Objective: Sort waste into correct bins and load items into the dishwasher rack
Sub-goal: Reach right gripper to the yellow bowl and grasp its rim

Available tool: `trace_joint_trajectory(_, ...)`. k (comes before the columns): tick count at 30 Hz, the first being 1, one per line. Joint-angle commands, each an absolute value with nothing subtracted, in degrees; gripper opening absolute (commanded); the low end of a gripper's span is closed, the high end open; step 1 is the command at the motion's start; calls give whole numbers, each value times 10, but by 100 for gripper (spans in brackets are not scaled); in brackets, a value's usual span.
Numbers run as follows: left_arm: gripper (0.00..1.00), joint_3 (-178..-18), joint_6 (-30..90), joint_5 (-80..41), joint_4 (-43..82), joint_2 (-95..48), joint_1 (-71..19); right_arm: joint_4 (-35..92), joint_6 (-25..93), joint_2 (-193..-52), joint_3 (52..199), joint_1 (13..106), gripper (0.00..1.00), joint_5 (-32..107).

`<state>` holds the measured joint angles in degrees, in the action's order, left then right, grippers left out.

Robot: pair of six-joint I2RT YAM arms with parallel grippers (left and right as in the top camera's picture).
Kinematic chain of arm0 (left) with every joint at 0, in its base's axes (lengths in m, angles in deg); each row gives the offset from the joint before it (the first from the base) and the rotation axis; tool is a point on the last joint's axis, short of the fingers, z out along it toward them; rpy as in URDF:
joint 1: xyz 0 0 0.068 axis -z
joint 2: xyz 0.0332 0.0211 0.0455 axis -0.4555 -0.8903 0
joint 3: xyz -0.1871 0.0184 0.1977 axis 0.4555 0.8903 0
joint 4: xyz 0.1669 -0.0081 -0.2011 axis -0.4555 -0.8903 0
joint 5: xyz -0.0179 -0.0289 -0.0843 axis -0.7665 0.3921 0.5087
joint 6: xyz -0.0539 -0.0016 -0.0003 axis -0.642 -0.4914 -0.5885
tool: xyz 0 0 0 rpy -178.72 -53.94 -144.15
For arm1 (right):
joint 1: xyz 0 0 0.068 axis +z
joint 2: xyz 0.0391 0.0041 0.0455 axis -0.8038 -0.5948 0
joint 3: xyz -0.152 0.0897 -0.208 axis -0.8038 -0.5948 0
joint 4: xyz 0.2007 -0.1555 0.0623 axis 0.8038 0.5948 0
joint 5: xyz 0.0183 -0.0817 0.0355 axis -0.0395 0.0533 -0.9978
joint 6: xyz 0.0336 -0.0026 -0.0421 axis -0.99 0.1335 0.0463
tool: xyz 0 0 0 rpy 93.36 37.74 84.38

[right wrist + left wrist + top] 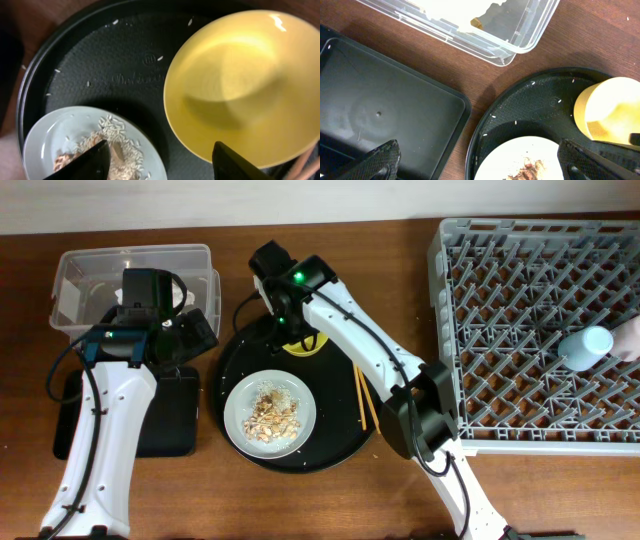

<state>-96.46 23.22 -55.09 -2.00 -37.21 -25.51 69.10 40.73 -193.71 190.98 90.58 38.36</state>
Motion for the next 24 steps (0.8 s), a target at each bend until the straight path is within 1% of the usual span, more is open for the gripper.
trace_joint_trajectory(1,99,-971,227,-553,-19,-369,-255,628,369,-1932,1849,909,62,405)
trace_joint_trajectory(2,99,-971,227,-553,-19,-369,-255,591,368,-1932,1816,911,60,410)
trace_joint_trajectory(4,99,-971,227,-553,-19,-369,-255,556,352,-1932,1784,914,59,431)
trace_joint_trajectory(6,99,-971,227,-553,-19,-369,-255,545,352,-1932,1780,914,46,431)
trace_joint_trajectory(7,99,-971,227,-553,-19,-369,-255,547,352,-1932,1780,914,45,436)
trace_joint_trajectory(8,99,-971,227,-553,-19,-369,-255,548,352,-1933,1780,914,41,441)
trace_joint_trajectory(9,100,-971,227,-553,-19,-369,-255,547,339,-1933,1780,914,30,441)
trace_joint_trajectory(12,99,-971,227,-553,-19,-369,-255,548,326,-1933,1780,915,22,428)
trace_joint_trajectory(13,99,-971,227,-553,-19,-369,-255,548,324,-1933,1780,917,18,428)
trace_joint_trajectory(14,99,-971,227,-553,-19,-369,-255,547,324,-1933,1780,918,9,428)
trace_joint_trajectory(15,99,-971,227,-553,-19,-369,-255,548,324,-1932,1780,921,5,427)
trace_joint_trajectory(17,99,-971,227,-553,-19,-369,-255,564,320,-1911,1817,917,4,389)
trace_joint_trajectory(19,99,-971,227,-553,-19,-369,-255,615,306,-1893,1885,907,4,389)
trace_joint_trajectory(20,99,-971,227,-553,-19,-369,-255,659,305,-1880,1946,897,4,389)
trace_joint_trajectory(22,99,-971,227,-553,-19,-369,-255,778,331,-1868,2120,855,4,390)
trace_joint_trajectory(23,99,-971,227,-553,-19,-369,-255,835,334,-1868,2200,821,4,415)
trace_joint_trajectory(24,99,-971,227,-553,-19,-369,-255,872,337,-1868,2247,791,4,424)
